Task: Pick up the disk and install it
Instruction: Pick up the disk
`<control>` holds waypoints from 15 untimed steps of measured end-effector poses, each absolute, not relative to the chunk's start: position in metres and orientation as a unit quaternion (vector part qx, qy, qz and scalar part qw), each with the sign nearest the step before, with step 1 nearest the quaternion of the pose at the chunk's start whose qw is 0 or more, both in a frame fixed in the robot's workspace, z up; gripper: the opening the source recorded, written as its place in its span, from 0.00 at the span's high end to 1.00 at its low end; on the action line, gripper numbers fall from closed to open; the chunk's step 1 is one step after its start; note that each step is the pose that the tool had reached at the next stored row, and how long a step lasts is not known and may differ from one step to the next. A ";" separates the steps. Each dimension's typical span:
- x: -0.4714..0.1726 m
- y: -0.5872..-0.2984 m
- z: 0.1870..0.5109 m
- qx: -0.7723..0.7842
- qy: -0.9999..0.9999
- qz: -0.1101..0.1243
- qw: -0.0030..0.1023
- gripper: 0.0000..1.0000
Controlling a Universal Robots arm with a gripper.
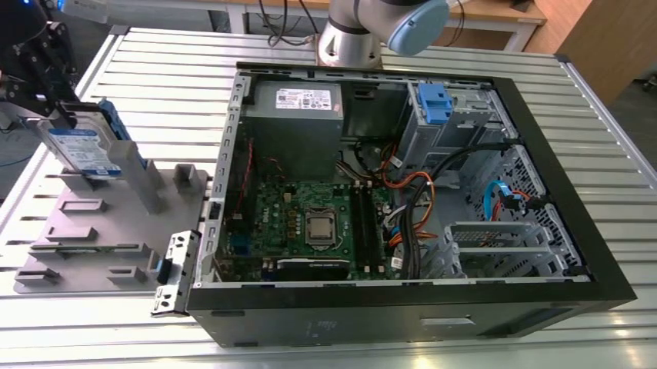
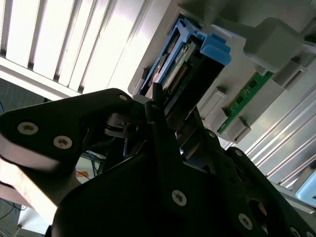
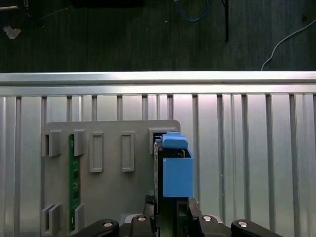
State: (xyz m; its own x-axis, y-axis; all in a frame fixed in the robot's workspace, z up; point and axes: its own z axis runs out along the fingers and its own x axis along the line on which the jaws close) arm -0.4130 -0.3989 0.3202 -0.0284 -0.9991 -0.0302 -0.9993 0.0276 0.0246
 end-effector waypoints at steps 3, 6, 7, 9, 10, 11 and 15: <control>-0.413 -0.399 0.328 -0.697 0.717 0.019 0.002 0.65; -0.413 -0.399 0.331 -0.697 0.717 0.019 0.002 0.65; -0.413 -0.399 0.331 -0.697 0.717 0.019 0.002 0.65; -0.413 -0.399 0.335 -0.697 0.717 0.019 0.002 0.65; -0.413 -0.399 0.335 -0.697 0.717 0.019 0.002 0.65; -0.413 -0.399 0.335 -0.697 0.717 0.019 0.002 0.65; -0.413 -0.399 0.335 -0.697 0.717 0.019 0.002 0.65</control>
State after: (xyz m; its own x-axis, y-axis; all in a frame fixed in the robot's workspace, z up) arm -0.4130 -0.3989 0.3350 -0.0284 -0.9991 -0.0302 -0.9993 0.0276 0.0246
